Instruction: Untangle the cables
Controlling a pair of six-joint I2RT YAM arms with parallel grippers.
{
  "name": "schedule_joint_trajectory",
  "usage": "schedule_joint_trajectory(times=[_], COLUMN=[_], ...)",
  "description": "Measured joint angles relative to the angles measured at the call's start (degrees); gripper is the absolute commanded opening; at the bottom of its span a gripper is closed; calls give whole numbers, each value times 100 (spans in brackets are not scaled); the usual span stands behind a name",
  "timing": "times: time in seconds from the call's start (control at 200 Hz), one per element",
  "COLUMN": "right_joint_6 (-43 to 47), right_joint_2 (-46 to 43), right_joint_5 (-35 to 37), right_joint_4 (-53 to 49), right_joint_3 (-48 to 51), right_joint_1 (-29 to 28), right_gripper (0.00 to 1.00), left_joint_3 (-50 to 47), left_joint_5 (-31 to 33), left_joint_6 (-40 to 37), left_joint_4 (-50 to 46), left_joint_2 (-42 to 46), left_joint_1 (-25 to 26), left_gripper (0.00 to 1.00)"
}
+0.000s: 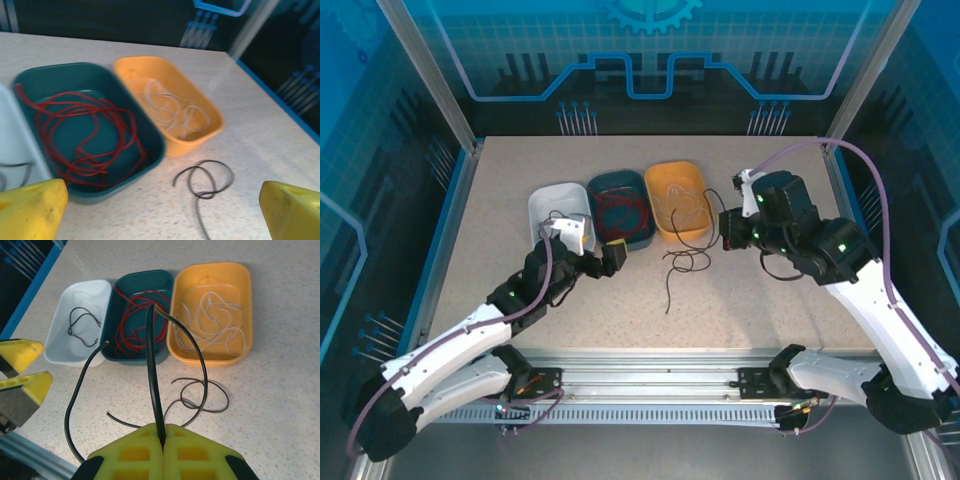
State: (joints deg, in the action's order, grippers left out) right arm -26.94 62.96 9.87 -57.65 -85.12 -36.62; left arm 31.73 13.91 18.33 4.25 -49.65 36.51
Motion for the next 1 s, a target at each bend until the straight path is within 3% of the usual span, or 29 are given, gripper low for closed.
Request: schedule_joint_trajectory(times=[0.14,0.255,0.355,1.001], right_joint_6=[122,245,356,946], right_joint_2=[511,1008,1451,3593], right_joint_5=[-136,-136,-131,-136], right_joint_4=[227,339,387,573], right_joint_3=[-284,-612,-918,-2588], right_joint_1=[-317,-573,-739,-1364], right_gripper=[1,0,0,0], left_joint_3=[7,4,-2,-223], left_joint_5=[501,573,584,1005], left_joint_6=[289,570,717,833], left_joint_4=[-831,-1329,-1567,-2345], left_joint_2=[321,767,1191,1799], left_joint_1=[-643,-1403,-1751,-1987], left_gripper=[99,99,99,99])
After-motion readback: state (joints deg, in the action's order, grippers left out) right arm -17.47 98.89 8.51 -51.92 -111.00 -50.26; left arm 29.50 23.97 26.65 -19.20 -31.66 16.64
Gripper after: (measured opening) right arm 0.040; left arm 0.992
